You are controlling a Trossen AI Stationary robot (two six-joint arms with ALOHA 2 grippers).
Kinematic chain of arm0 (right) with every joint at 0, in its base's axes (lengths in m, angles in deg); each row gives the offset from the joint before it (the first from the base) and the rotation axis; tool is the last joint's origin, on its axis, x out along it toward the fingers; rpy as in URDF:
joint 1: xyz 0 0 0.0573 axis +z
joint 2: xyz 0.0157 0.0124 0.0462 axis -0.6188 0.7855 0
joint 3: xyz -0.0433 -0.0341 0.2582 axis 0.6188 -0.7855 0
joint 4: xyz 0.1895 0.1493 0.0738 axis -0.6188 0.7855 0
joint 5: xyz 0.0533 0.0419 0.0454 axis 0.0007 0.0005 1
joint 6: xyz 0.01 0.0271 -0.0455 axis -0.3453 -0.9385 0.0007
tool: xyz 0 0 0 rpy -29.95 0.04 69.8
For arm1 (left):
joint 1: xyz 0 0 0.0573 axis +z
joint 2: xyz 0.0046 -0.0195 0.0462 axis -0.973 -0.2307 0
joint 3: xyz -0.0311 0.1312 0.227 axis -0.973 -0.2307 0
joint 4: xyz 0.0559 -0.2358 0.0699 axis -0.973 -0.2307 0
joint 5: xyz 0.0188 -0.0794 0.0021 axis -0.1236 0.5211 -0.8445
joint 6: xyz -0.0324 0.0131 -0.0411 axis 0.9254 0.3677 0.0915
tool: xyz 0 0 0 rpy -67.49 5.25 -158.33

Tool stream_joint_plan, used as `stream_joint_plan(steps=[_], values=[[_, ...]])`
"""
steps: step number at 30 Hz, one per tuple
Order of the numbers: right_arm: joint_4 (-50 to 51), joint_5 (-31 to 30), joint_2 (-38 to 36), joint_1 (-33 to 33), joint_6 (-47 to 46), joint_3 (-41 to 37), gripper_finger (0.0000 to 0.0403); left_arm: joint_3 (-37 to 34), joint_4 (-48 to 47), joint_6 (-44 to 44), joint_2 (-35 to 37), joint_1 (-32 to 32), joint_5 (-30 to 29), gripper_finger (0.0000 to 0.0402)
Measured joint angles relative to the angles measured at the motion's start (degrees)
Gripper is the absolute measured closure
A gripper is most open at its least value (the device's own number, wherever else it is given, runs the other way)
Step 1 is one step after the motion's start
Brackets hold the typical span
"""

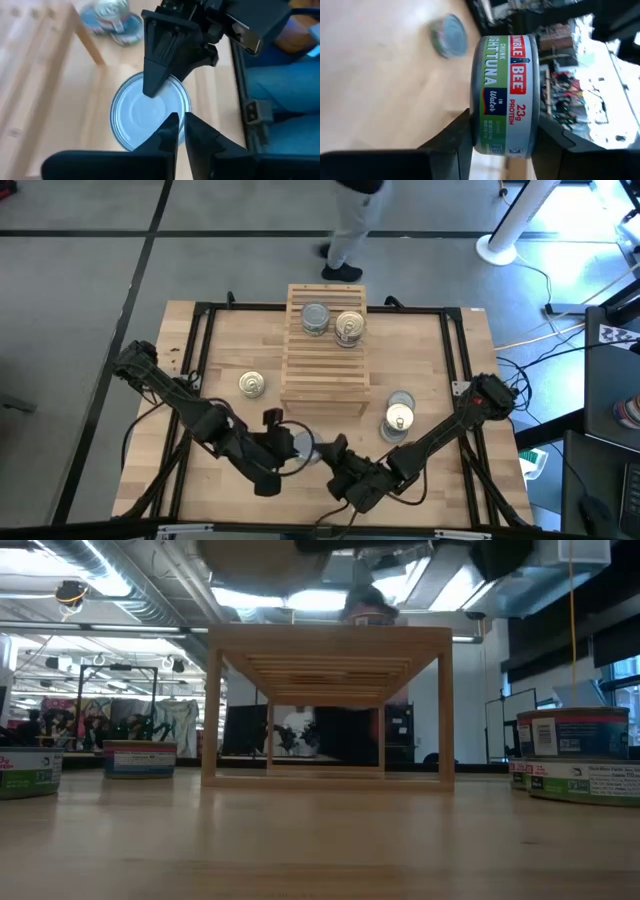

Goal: Stack canned seafood by type on shelf
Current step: Put the green tuna can on the shelf aligned with other green tuna can

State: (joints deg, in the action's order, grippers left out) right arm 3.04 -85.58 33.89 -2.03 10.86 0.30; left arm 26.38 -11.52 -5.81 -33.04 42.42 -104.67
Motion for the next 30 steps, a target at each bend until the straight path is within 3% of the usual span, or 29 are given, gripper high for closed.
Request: stream_joint_plan(steps=[4, 13, 26, 30], values=[[3.74, -2.80, -3.15, -1.60, 0.11, -0.01, 0.0254, -0.02, -0.07, -3.52, 1.82, 0.20, -3.27, 0.0398], [8.39, -9.40, -4.98, -8.45, 1.93, -0.02, 0.0256, -0.02, -0.10, -6.42, 2.31, 2.36, -6.44, 0.0398], [8.85, -9.41, -4.98, -19.29, 3.13, -0.02, 0.0254, -0.39, -4.91, -10.80, 2.18, 9.27, -6.69, 0.0397], [8.73, -5.93, -5.00, -21.44, 3.14, -0.02, 0.0254, -0.39, -7.25, -10.91, 2.17, 13.04, -7.48, 0.0397]])
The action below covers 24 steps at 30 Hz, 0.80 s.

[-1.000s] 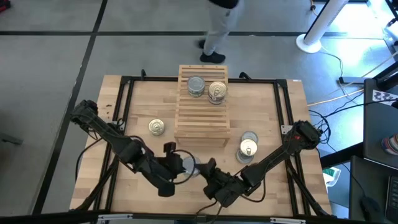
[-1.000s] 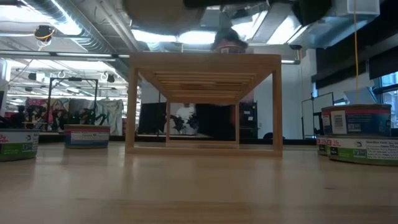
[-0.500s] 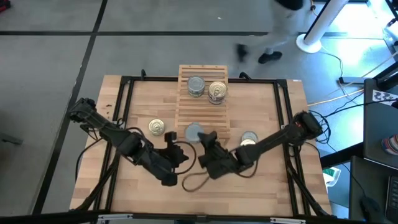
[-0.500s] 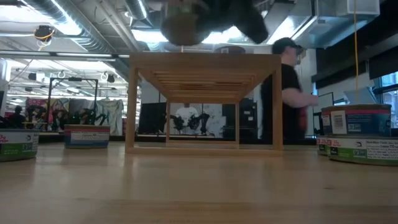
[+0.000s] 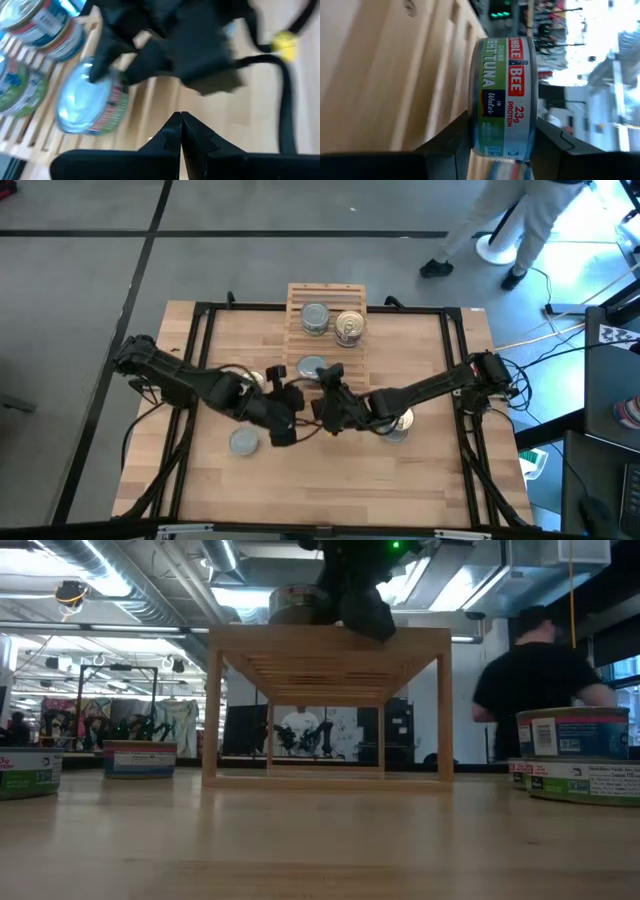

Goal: Stack canned seafood by type on shelf
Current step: Put the green tuna can on the shelf aligned with other green tuna can

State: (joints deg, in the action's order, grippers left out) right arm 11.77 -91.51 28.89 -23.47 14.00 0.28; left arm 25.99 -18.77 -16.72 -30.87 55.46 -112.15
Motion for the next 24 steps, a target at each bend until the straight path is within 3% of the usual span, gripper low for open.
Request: stream_joint_plan(steps=[4, 12, 24], values=[[-0.09, 4.09, -0.15, -1.66, -0.15, 0.02, 0.0254, 0.00, -0.46, -1.97, 0.00, 3.66, -0.04, 0.0397], [-0.23, 4.08, -0.09, -1.54, 0.31, 0.02, 0.0254, 0.00, -0.31, -2.80, -0.02, 7.95, -0.21, 0.0396], [-0.67, -2.12, -2.32, 1.58, 4.59, -0.09, 0.0253, 0.00, 0.38, -2.36, -0.02, 5.84, -0.26, 0.0396]])
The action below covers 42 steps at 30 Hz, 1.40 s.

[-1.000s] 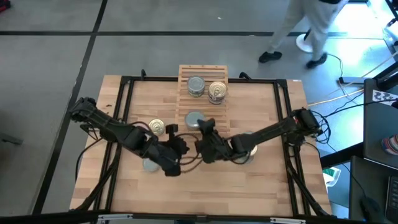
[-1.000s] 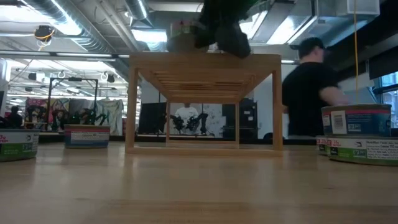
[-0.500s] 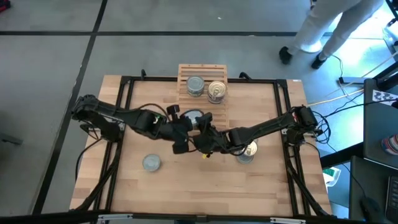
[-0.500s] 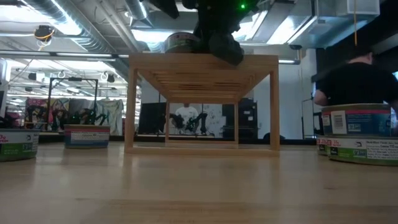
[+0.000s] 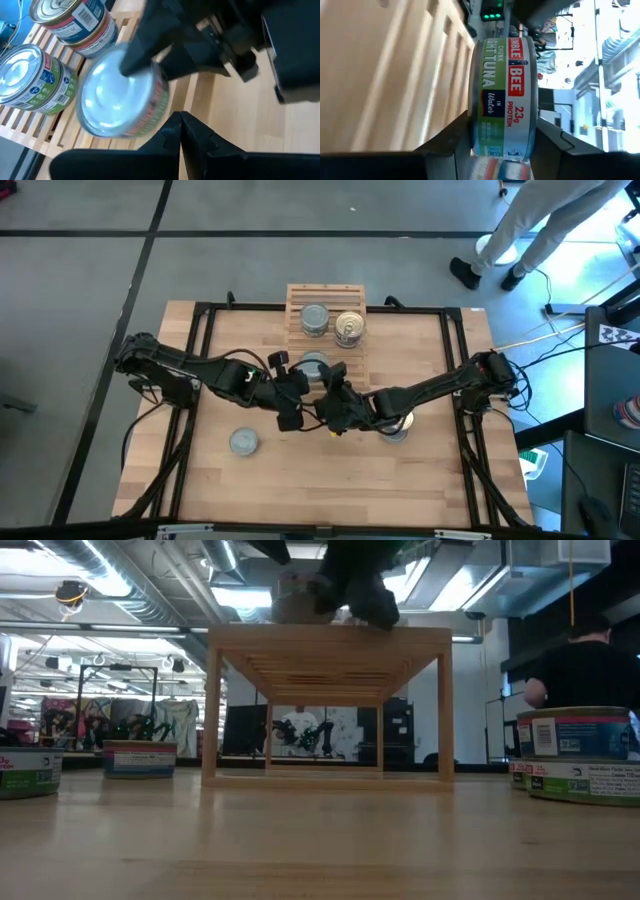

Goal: Stack canned seafood by type on shelf
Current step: Put the green tuna can on the shelf aligned with other green tuna can

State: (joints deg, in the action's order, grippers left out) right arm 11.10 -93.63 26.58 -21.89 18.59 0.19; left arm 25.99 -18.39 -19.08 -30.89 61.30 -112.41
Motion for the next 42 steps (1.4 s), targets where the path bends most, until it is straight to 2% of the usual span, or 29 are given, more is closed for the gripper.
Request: stream_joint_plan(steps=[6, 20, 26, 30, 42], values=[[-0.08, -0.89, -1.22, -0.75, 0.58, 0.00, 0.0253, 0.00, 0.40, -0.05, 0.02, 0.23, 0.00, 0.0396], [0.64, 5.61, -1.38, -7.20, 1.45, 0.02, 0.0253, 0.00, 2.35, -3.50, 0.02, 7.33, 0.02, 0.0396], [0.68, 7.32, -1.42, -7.20, 1.57, 0.08, 0.0253, 0.00, 2.79, -4.74, -0.11, 10.56, 0.41, 0.0396], [0.66, 7.75, -1.42, -7.52, 2.83, 0.11, 0.0253, 0.00, 2.75, -4.79, -0.22, 11.85, 4.22, 0.0396], [0.77, 7.75, -1.42, -7.79, 4.43, 0.11, 0.0245, 0.00, 2.72, -4.63, -0.26, 12.75, 4.74, 0.0396]])
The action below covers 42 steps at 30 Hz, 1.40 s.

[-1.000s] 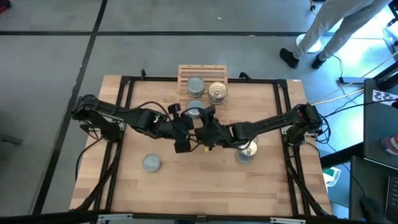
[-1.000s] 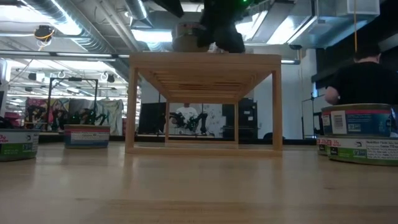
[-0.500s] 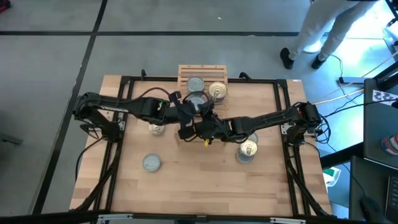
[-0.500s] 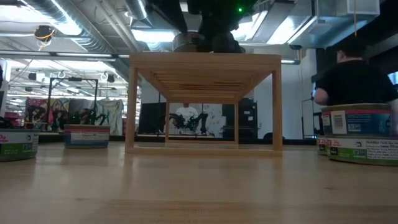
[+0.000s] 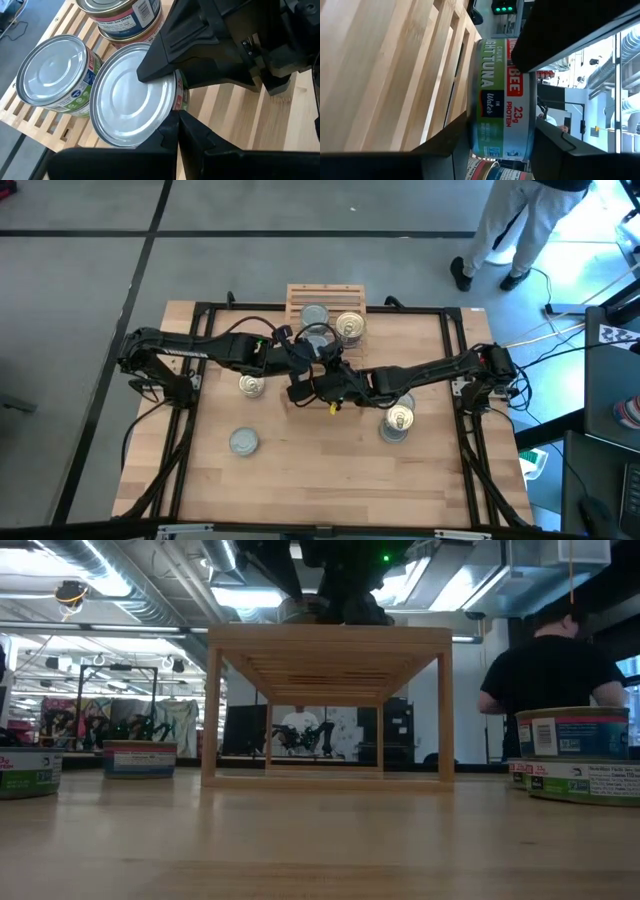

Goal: Stack canned seafood by type on shelf
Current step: Put the green tuna can on the shelf aligned with other green tuna can

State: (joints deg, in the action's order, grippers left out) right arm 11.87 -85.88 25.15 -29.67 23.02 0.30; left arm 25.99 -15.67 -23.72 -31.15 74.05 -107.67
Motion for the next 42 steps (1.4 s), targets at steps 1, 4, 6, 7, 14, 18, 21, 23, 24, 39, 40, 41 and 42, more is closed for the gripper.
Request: stream_joint_plan(steps=[1, 4, 6, 7, 14, 18, 21, 23, 24, 39, 40, 41, 42], values=[[0.00, 0.00, 0.00, 0.00, 0.00, 0.00, 0.0241, 0.00, -0.02, 0.04, 0.00, 0.00, -0.02, 0.0396], [0.00, 0.02, 0.00, 0.00, 0.04, 0.00, 0.0231, 0.00, 0.00, 0.09, 0.00, 0.00, -0.03, 0.0396], [0.10, 0.57, 0.00, 0.00, 0.10, 0.00, 0.0225, 0.00, 0.00, 0.10, 0.00, 0.00, -0.04, 0.0396], [0.04, 0.98, 0.00, 0.00, 0.08, 0.00, 0.0222, 0.00, 0.02, 0.13, -0.01, 0.00, -0.04, 0.0396], [-0.09, 2.93, 0.00, 0.00, 0.18, 0.02, 0.0202, 0.00, 0.03, 0.26, -0.02, 0.00, -0.05, 0.0396], [-0.09, 2.59, 0.00, 0.00, 0.15, 0.02, 0.0188, 0.00, 0.02, 0.26, -0.02, 0.00, -0.03, 0.0396], [-0.09, 2.49, 0.00, 0.02, 0.13, 0.02, 0.0175, 0.00, 0.00, 0.31, -0.04, 0.00, 0.53, 0.0396], [-0.09, 2.49, 0.00, 0.02, 0.11, 0.02, 0.0164, 0.00, -0.02, 0.68, -0.04, 0.00, 0.66, 0.0396], [-0.09, 2.49, 0.00, 0.02, 0.09, 0.02, 0.0159, 0.00, -0.06, 0.99, -0.04, 0.00, 0.70, 0.0396], [-0.06, 5.69, 0.00, 0.02, 6.08, 0.02, 0.0145, 0.00, -0.31, 1.67, -1.88, -0.02, 4.55, 0.0396], [-0.05, 5.90, 0.00, 0.02, 6.09, 0.02, 0.0145, 0.00, -0.35, 1.62, -1.88, -0.02, 4.55, 0.0396], [-0.06, 5.97, -0.03, 0.02, 6.08, 0.02, 0.0145, 0.00, -0.36, 1.56, -1.88, -0.02, 4.55, 0.0396], [0.09, 6.10, -0.20, 0.02, 6.05, 0.04, 0.0145, 0.00, -0.35, 1.54, -1.88, -0.02, 4.53, 0.0396]])
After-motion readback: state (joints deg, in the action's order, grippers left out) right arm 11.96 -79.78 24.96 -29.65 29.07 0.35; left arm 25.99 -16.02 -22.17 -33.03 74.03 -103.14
